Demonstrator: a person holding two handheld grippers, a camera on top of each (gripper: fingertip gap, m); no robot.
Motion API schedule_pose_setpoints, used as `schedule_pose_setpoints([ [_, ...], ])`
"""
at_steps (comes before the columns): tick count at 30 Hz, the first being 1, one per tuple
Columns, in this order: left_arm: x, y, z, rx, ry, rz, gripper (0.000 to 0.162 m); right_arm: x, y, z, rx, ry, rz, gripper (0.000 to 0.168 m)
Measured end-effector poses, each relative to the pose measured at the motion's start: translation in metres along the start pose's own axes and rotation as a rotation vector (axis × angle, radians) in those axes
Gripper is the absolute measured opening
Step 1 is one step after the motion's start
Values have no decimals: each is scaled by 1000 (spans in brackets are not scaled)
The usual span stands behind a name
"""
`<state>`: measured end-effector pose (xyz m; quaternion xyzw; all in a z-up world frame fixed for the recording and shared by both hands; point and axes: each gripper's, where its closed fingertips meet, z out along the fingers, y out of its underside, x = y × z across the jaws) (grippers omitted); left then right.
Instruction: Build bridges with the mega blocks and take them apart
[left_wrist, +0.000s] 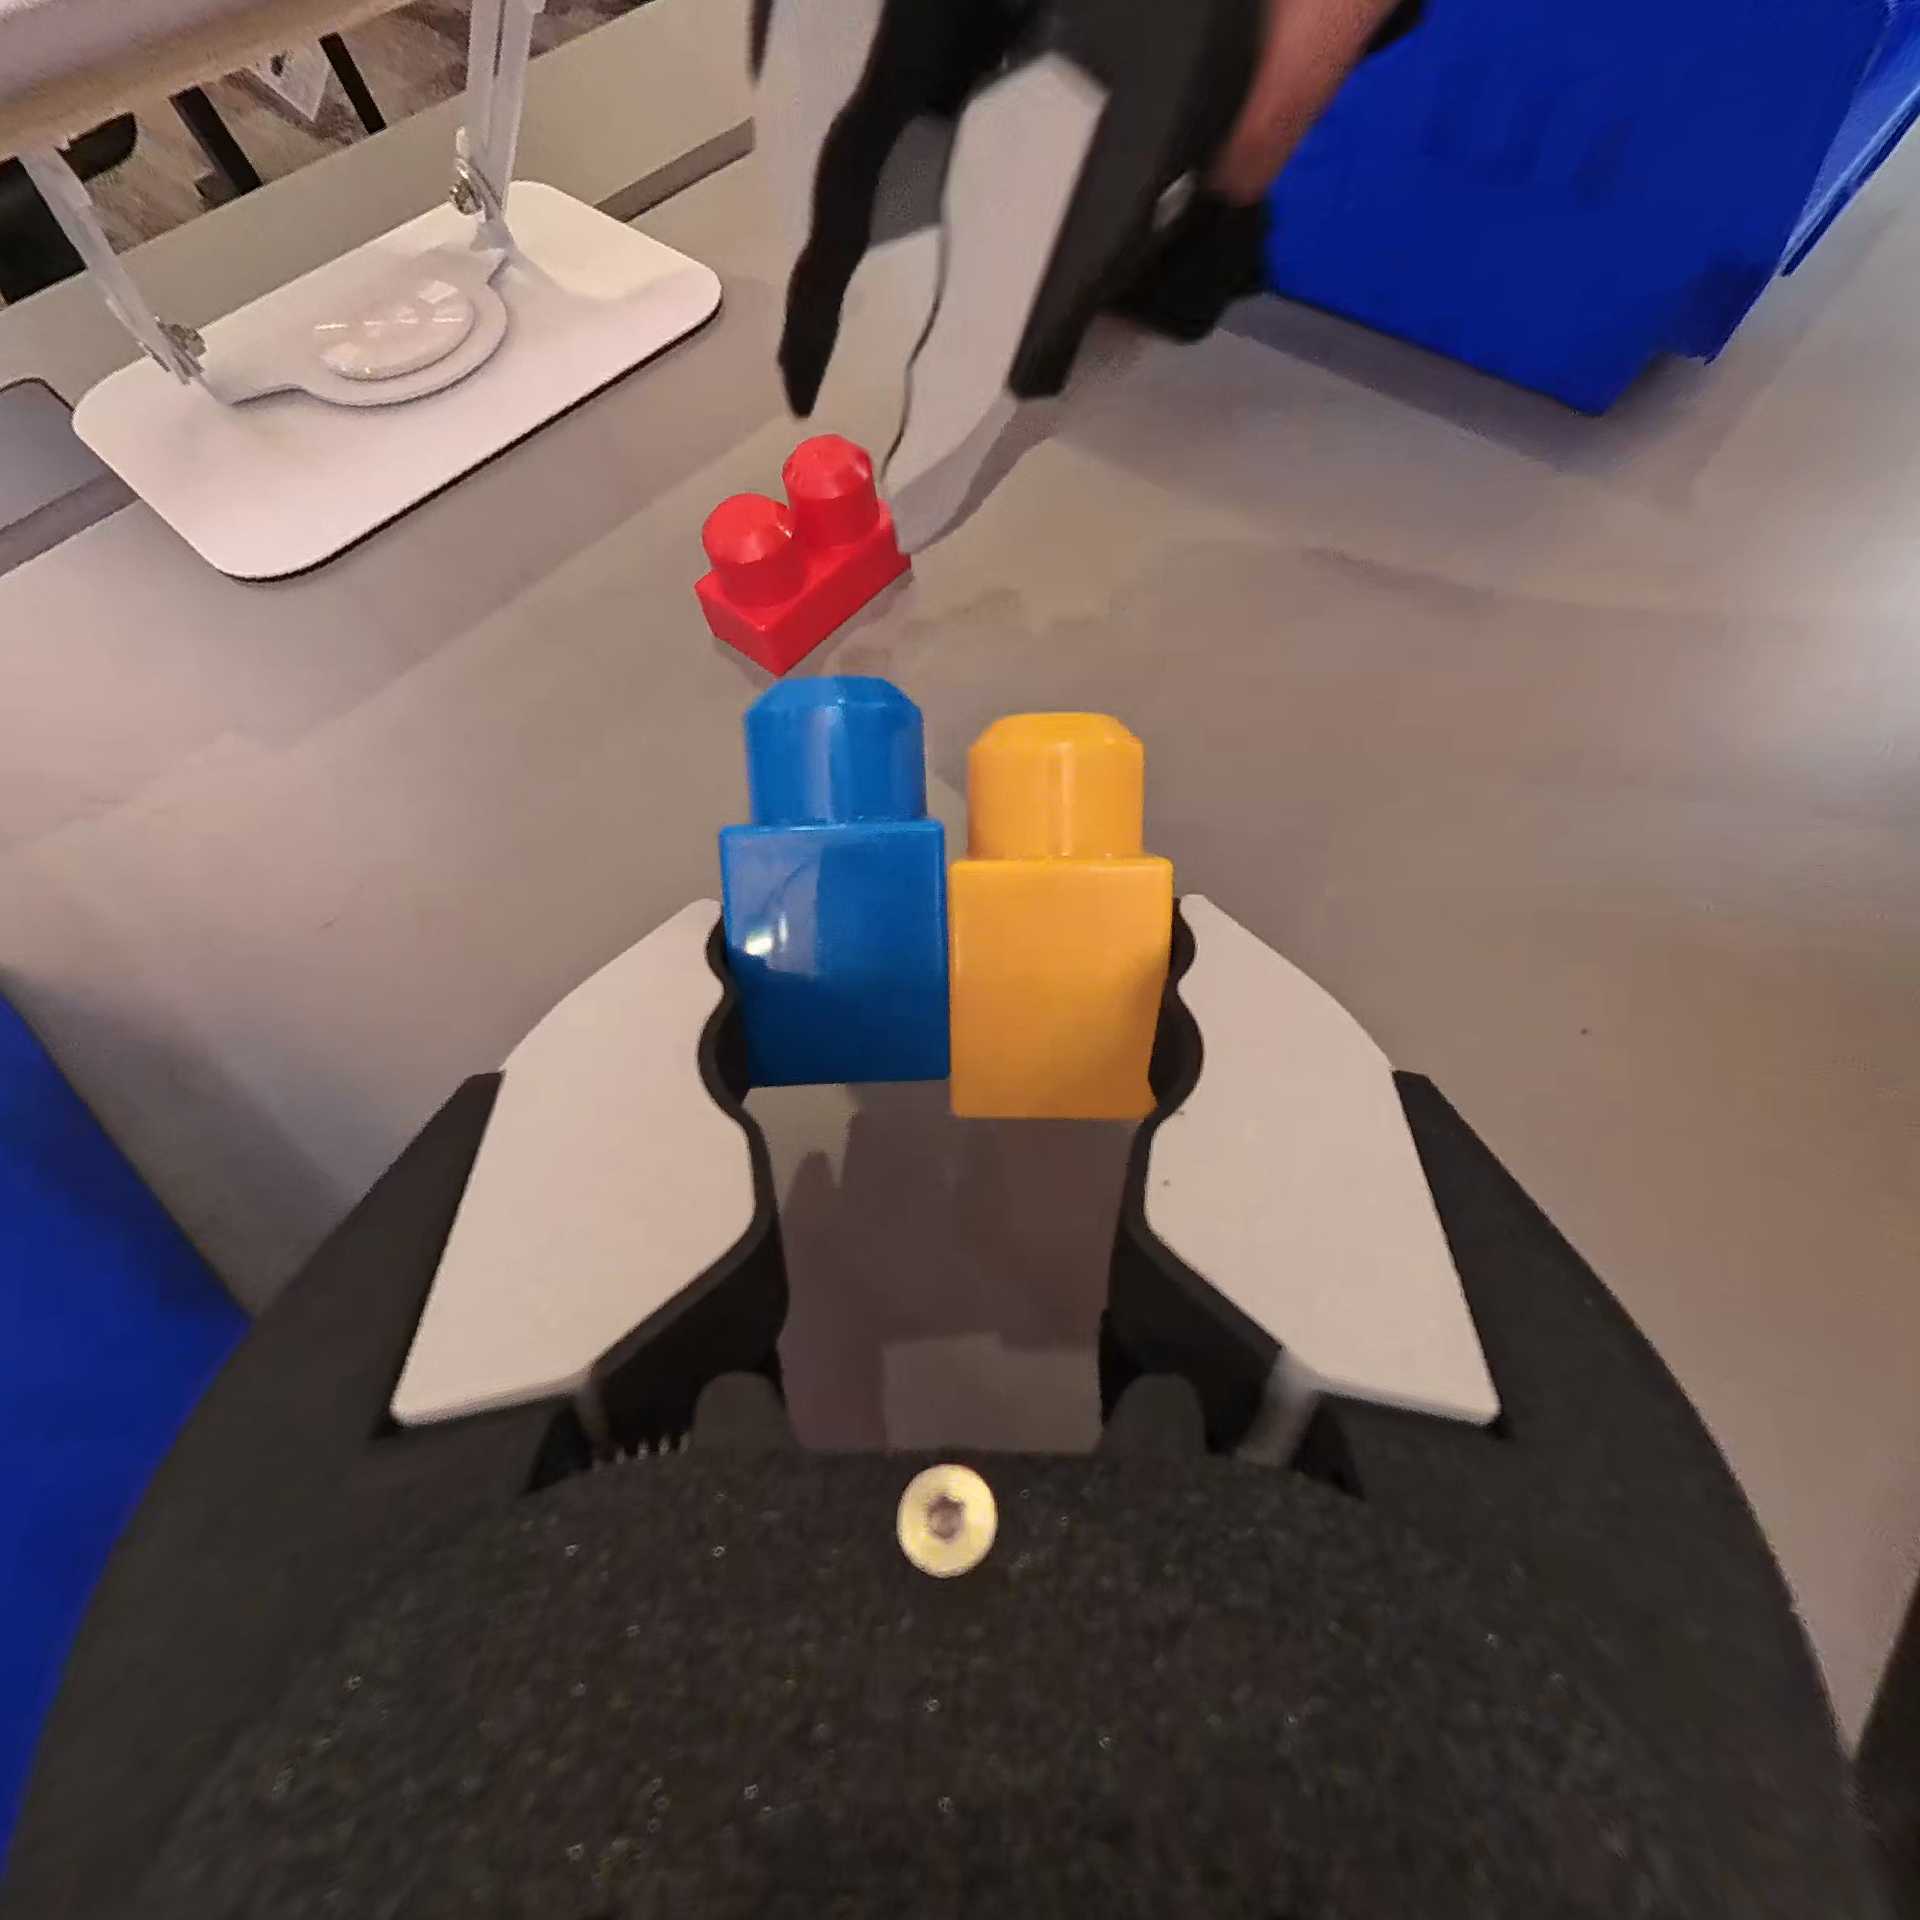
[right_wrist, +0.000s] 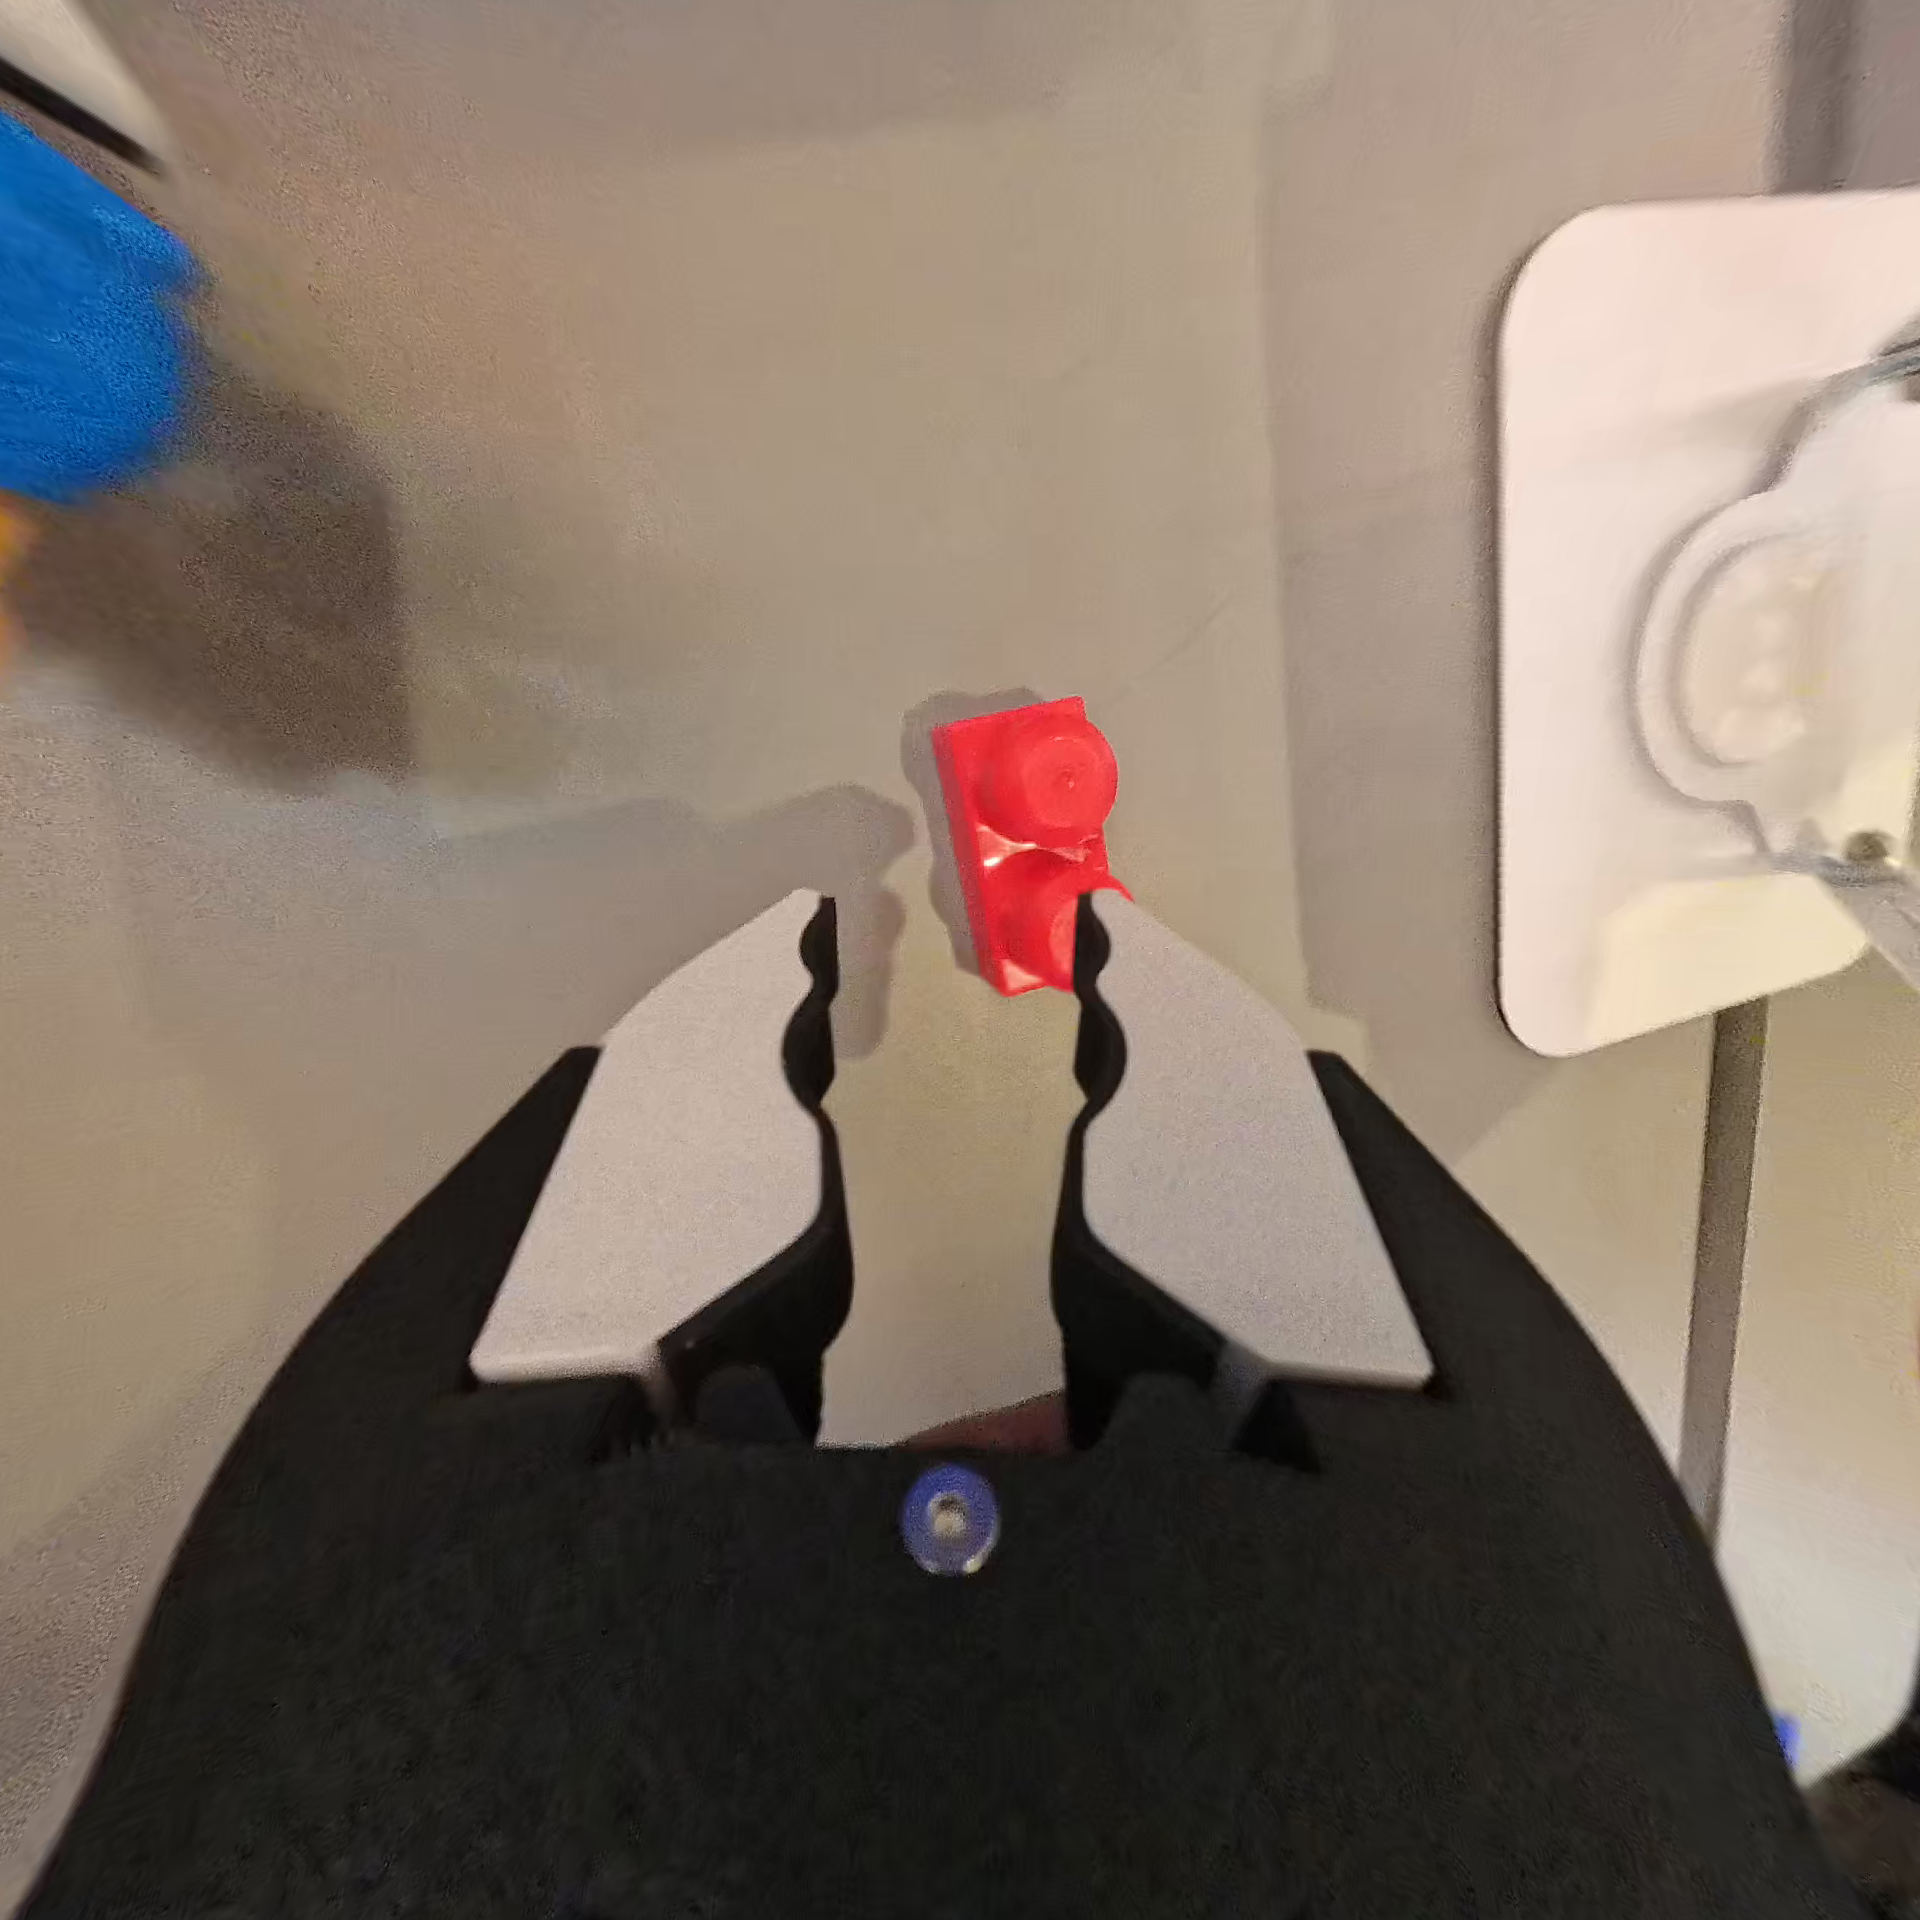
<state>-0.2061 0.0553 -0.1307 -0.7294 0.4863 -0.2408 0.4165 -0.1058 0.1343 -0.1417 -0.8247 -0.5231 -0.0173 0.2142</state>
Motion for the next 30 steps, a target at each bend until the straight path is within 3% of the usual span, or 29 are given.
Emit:
schedule_pose_setpoints([
  [6, 7, 5, -3, -10, 20, -8, 75, 16, 7, 37, -93, -54, -85, 44],
  [9, 9, 9, -1, -15, 28, -8, 75, 21, 16, 50, -150, -67, -97, 36],
  [12, 9, 8, -1, -13, 20, 7, 75, 17, 10, 51, -88, -110, -52, 34],
  [14, 8, 6, -3, -4, 13, 15, 75, 13, -4, 34, 29, -148, 68, 34],
  [18, 6, 0, -9, 11, -1, 36, 75, -21, -33, -49, 439, -292, 370, 34],
  [21, 9, -1, -11, 17, -2, 67, 75, -63, -23, -89, 638, -468, 621, 34],
  [25, 17, -4, -7, 18, 22, 163, 75, -89, -4, -101, 744, -627, 829, 34],
  [30, 28, -28, -4, 22, 30, 345, 75, -95, -13, -107, 740, -684, 874, 34],
])
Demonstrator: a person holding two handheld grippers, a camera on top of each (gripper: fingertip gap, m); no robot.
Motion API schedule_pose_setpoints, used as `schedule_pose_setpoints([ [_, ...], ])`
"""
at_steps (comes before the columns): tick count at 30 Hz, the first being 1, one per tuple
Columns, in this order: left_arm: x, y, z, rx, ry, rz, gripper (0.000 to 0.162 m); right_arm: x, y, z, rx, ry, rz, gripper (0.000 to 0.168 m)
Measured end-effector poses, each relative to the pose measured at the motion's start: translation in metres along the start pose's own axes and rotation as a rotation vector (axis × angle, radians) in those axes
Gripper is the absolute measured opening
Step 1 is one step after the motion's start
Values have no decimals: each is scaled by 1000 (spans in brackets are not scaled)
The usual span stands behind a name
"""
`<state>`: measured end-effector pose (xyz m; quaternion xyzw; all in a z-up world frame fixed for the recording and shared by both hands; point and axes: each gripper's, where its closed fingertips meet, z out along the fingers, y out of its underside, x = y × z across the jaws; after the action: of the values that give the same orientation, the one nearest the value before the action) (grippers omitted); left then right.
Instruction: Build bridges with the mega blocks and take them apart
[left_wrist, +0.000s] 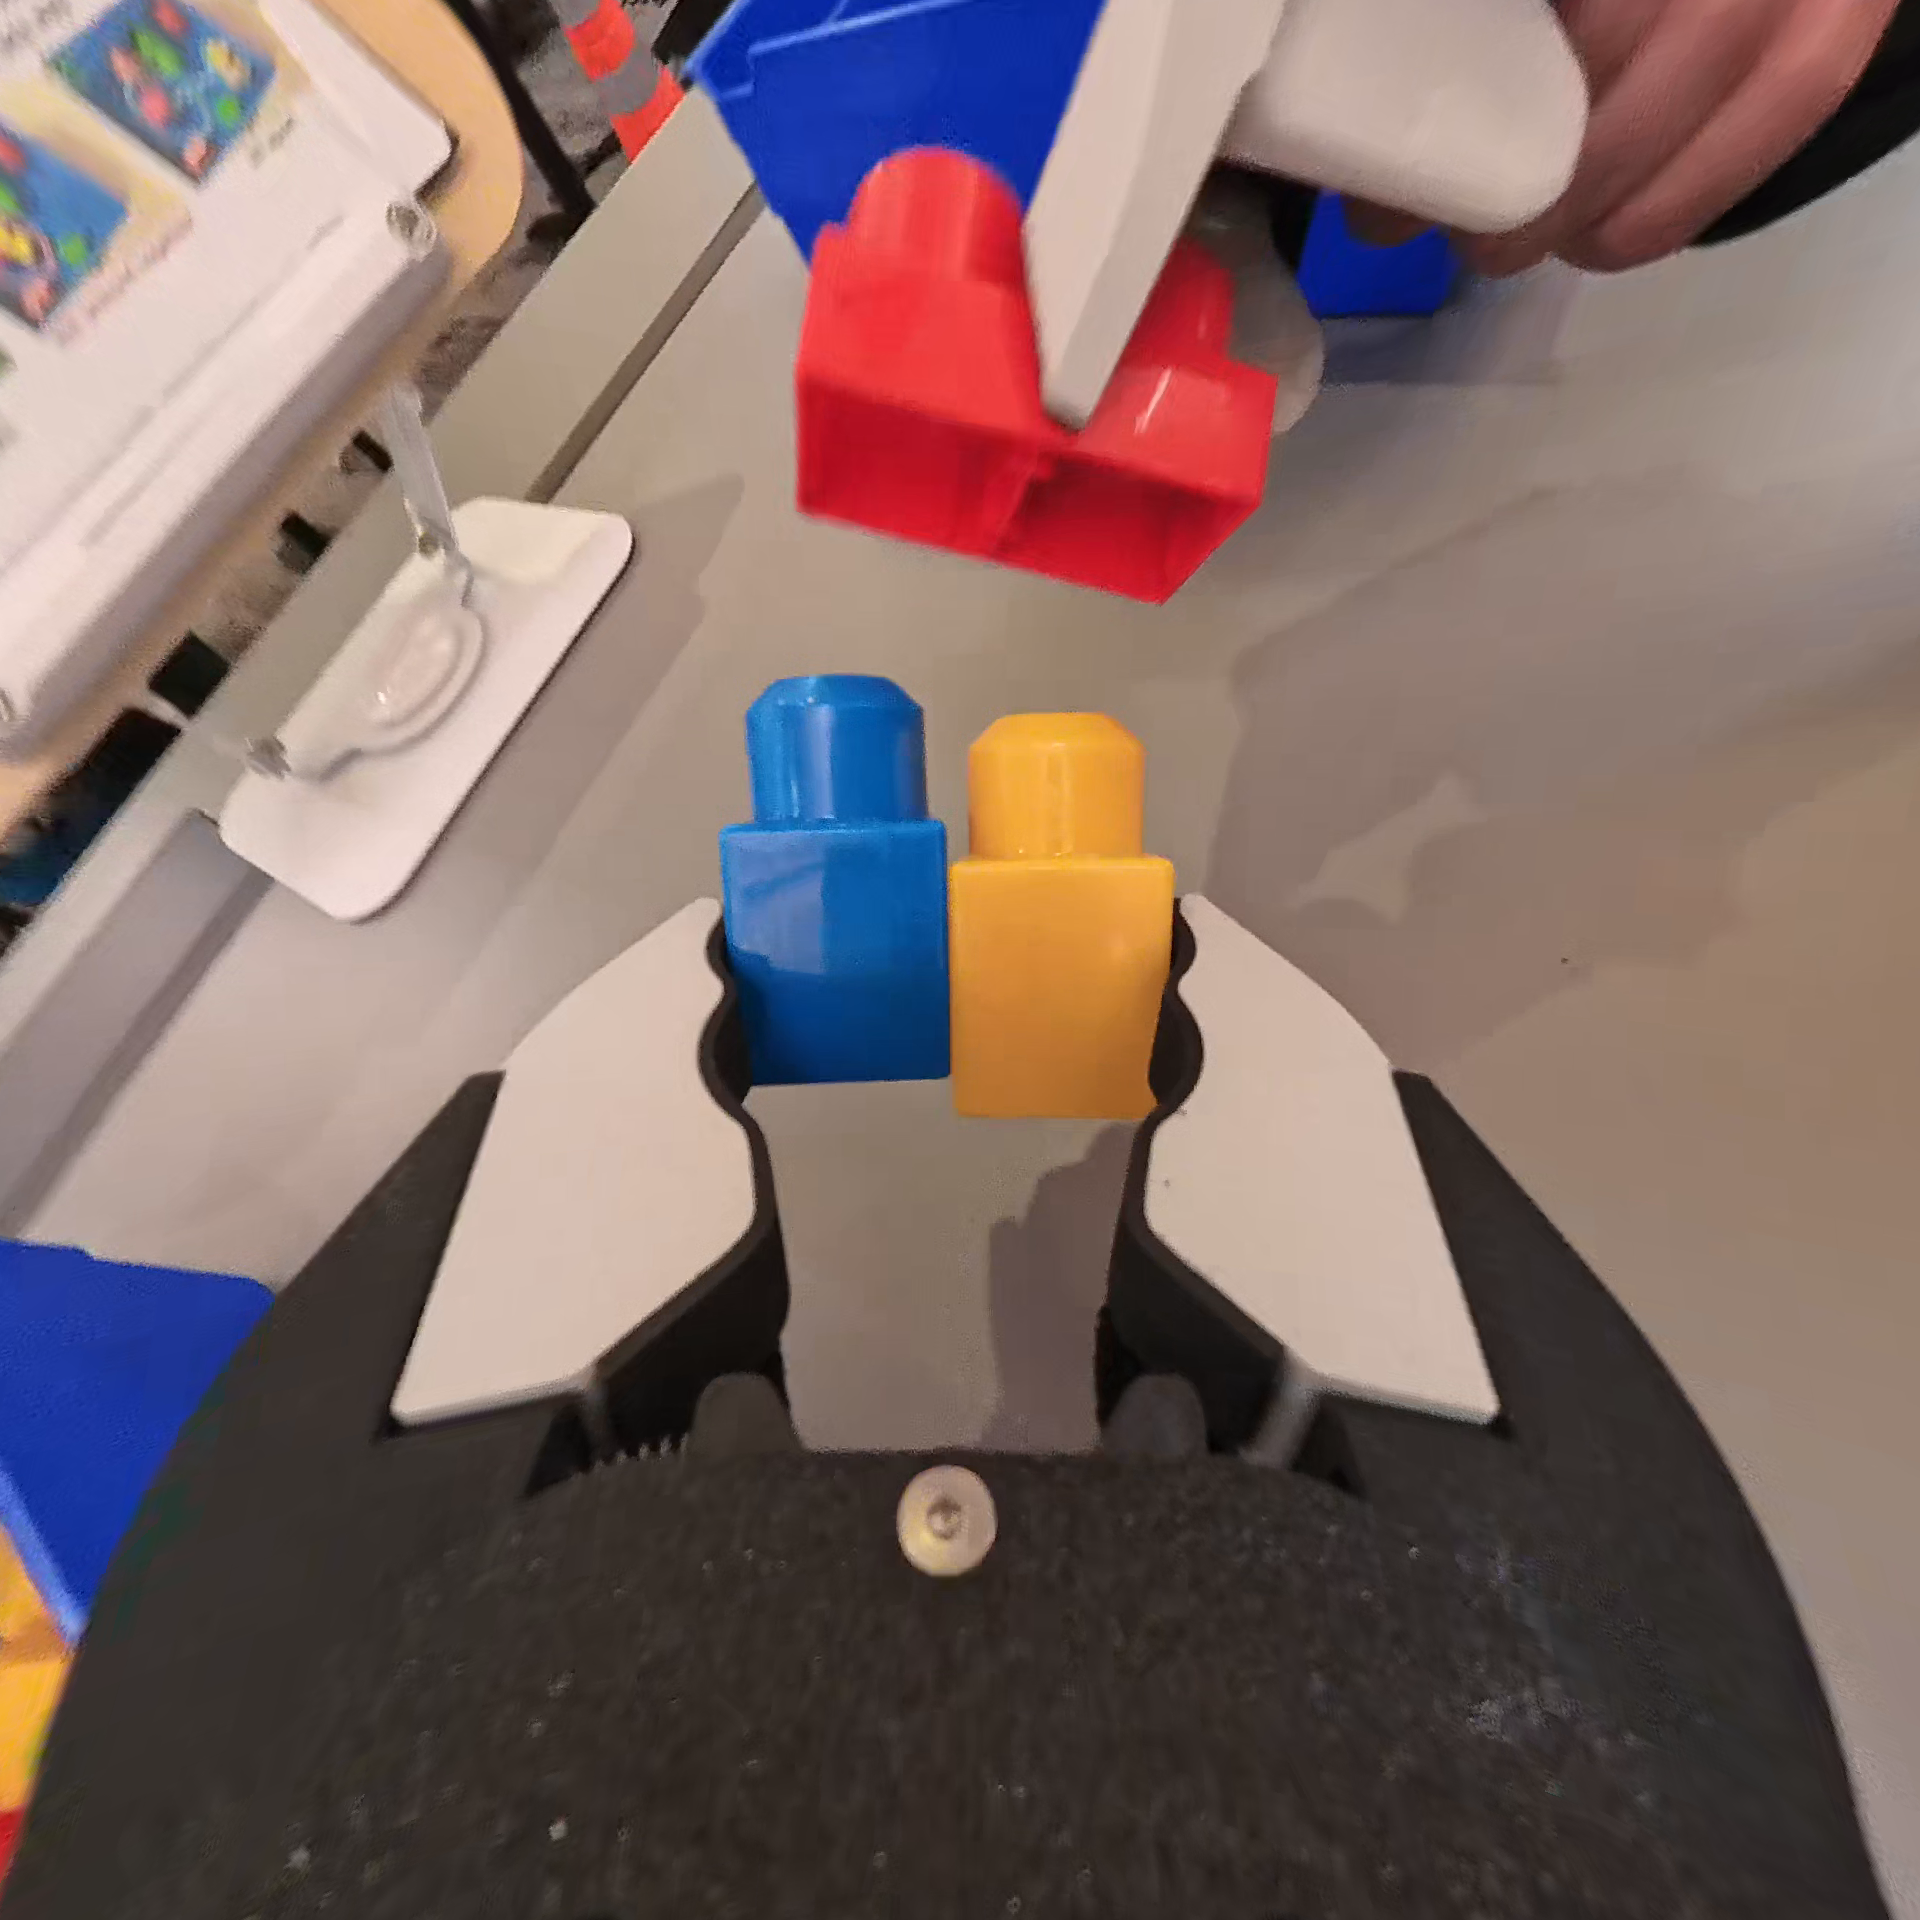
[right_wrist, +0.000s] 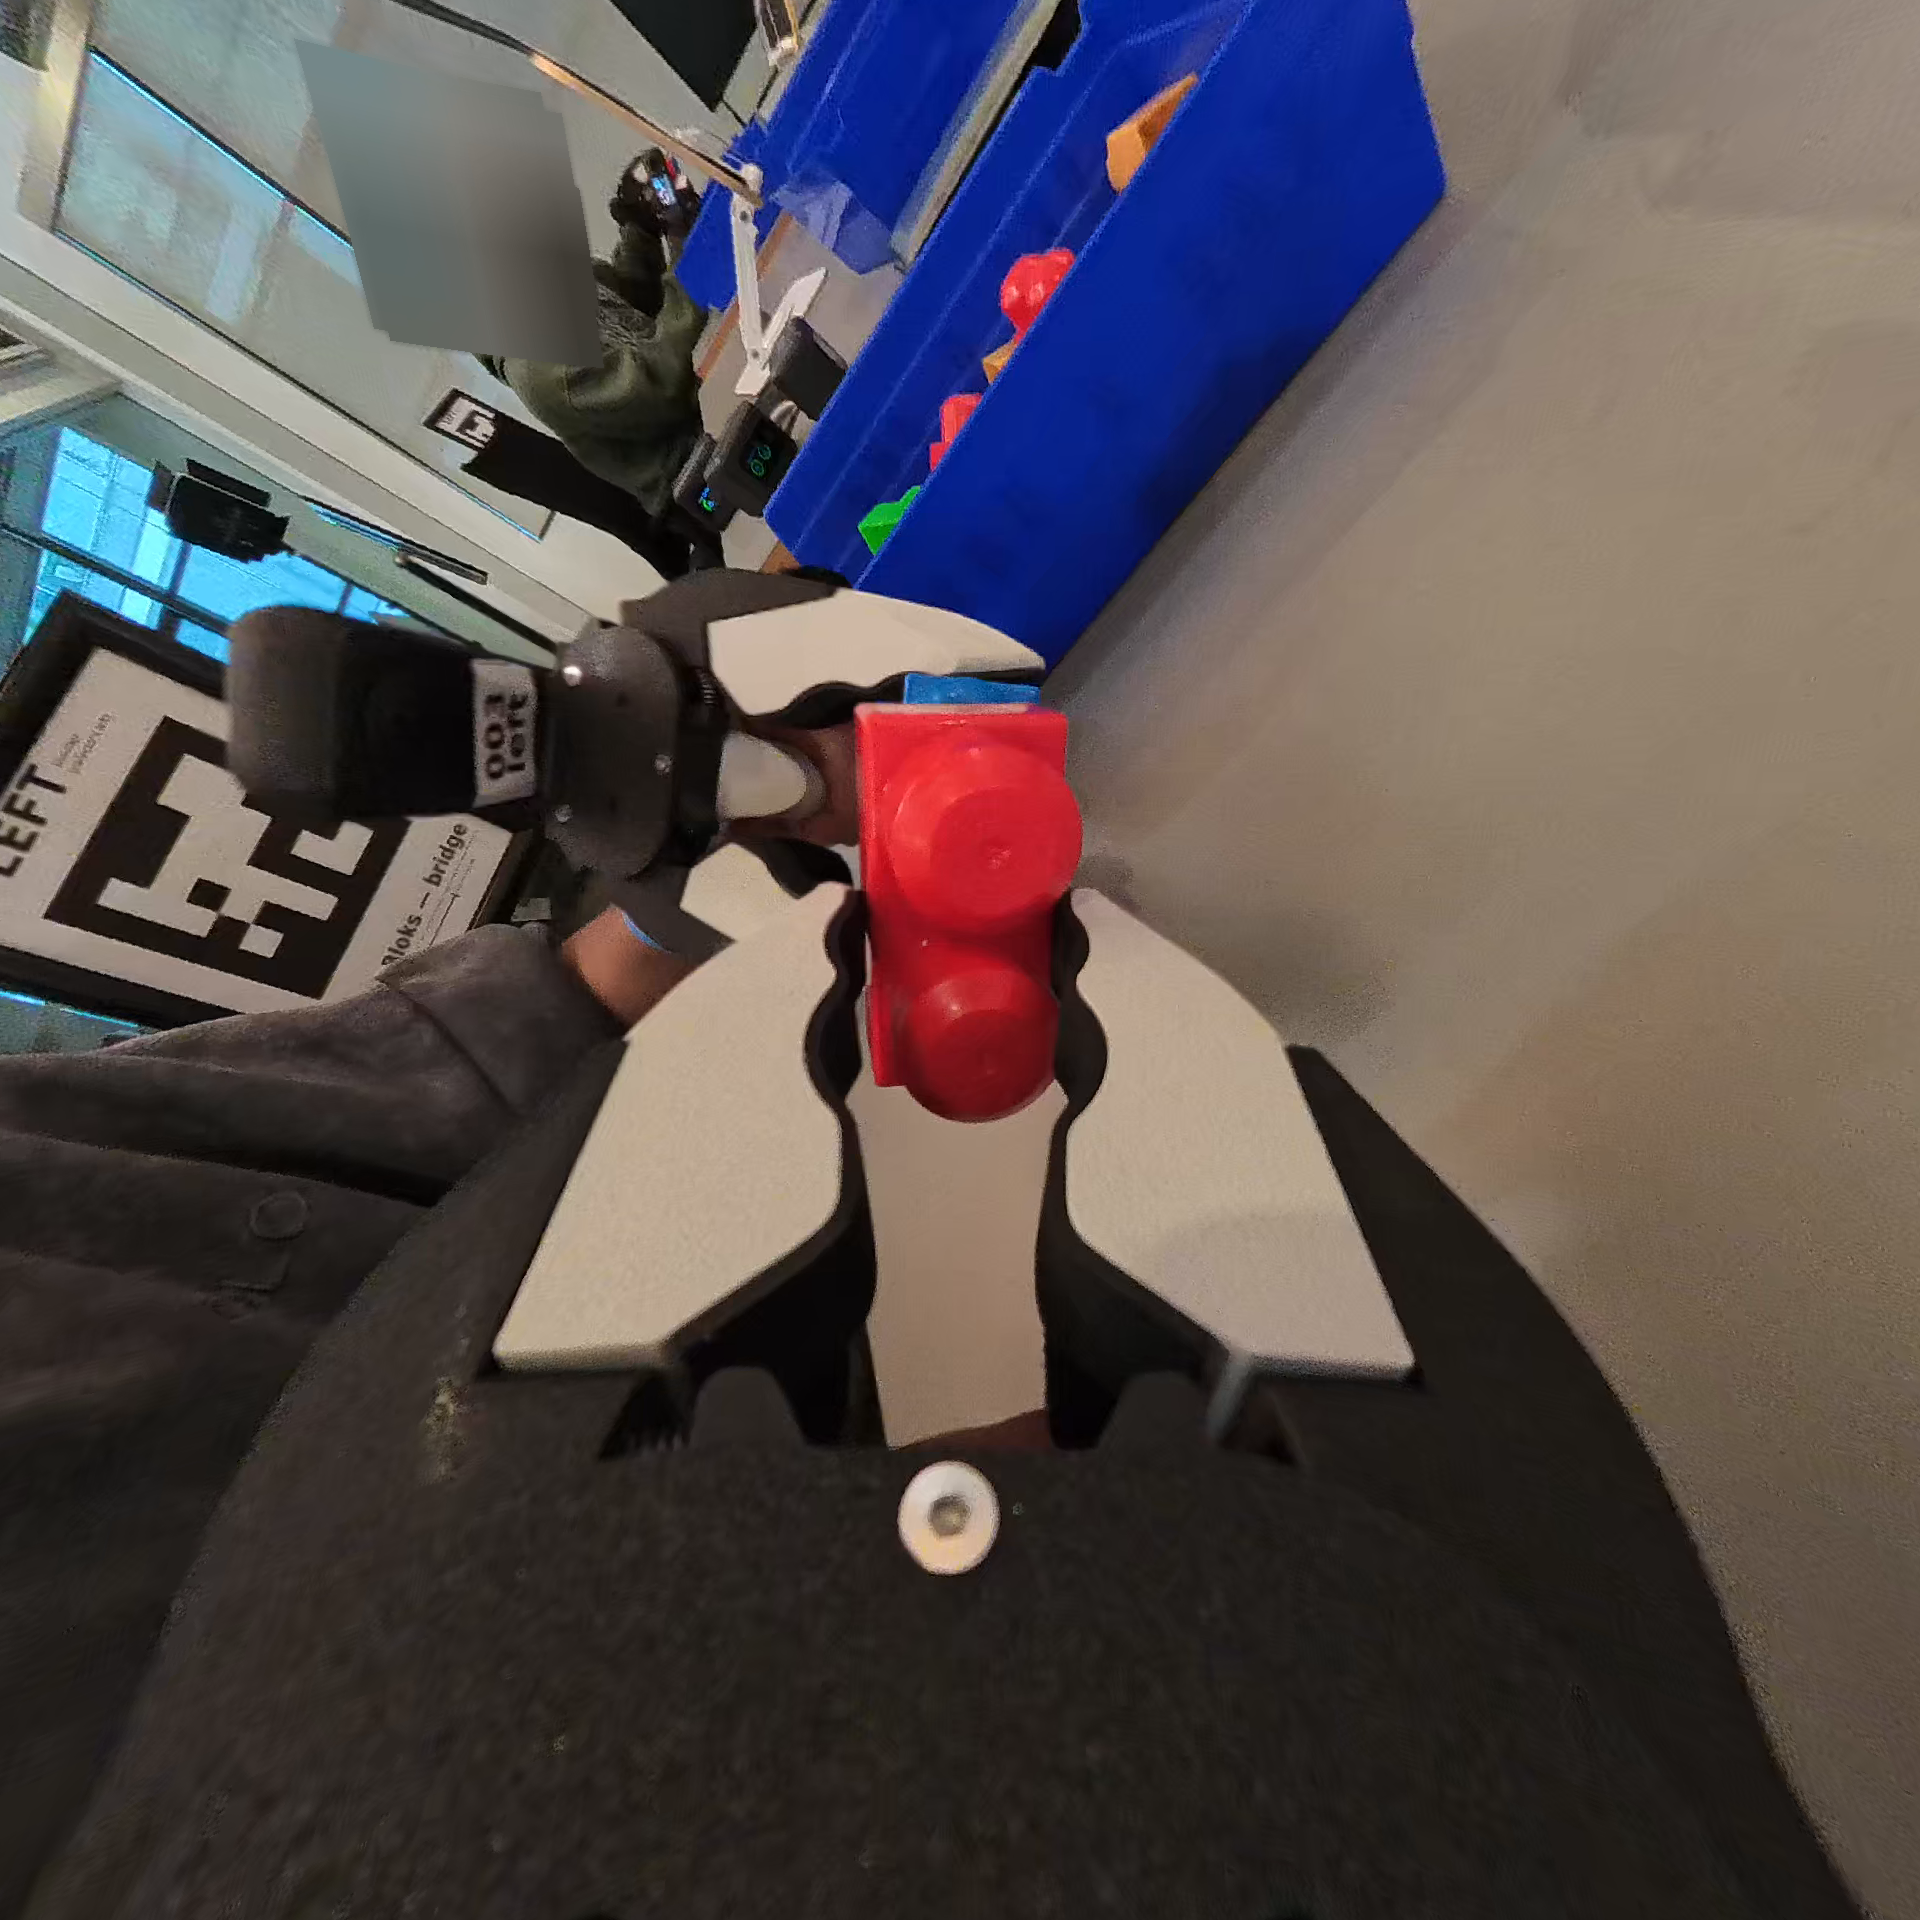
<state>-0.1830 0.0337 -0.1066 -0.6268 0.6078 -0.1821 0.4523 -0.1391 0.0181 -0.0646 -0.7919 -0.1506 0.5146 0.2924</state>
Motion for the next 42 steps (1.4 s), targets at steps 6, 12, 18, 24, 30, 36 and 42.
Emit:
schedule_pose_setpoints([
  [6, 0, -19, 6, -30, 3, 171, 75, -5, -4, 6, -23, 33, -24, 34],
  [12, 4, -24, 11, -31, 14, 229, 75, 3, 6, 14, -42, 45, -6, 34],
  [18, 8, -19, 18, -44, 26, 247, 75, 7, 15, 15, -81, 62, -13, 34],
  [24, 14, -16, 24, -54, 53, 270, 75, 13, 21, 13, -110, 61, -5, 34],
  [30, 17, -17, 29, -51, 71, 272, 74, 17, 25, 10, -141, 41, 22, 34],
  [36, 19, -11, 33, -102, 74, 348, 74, 21, 31, 12, -230, 77, 32, 34],
  [42, 21, -4, 38, -154, 62, 399, 74, 32, 38, 17, -303, 147, 41, 34],
])
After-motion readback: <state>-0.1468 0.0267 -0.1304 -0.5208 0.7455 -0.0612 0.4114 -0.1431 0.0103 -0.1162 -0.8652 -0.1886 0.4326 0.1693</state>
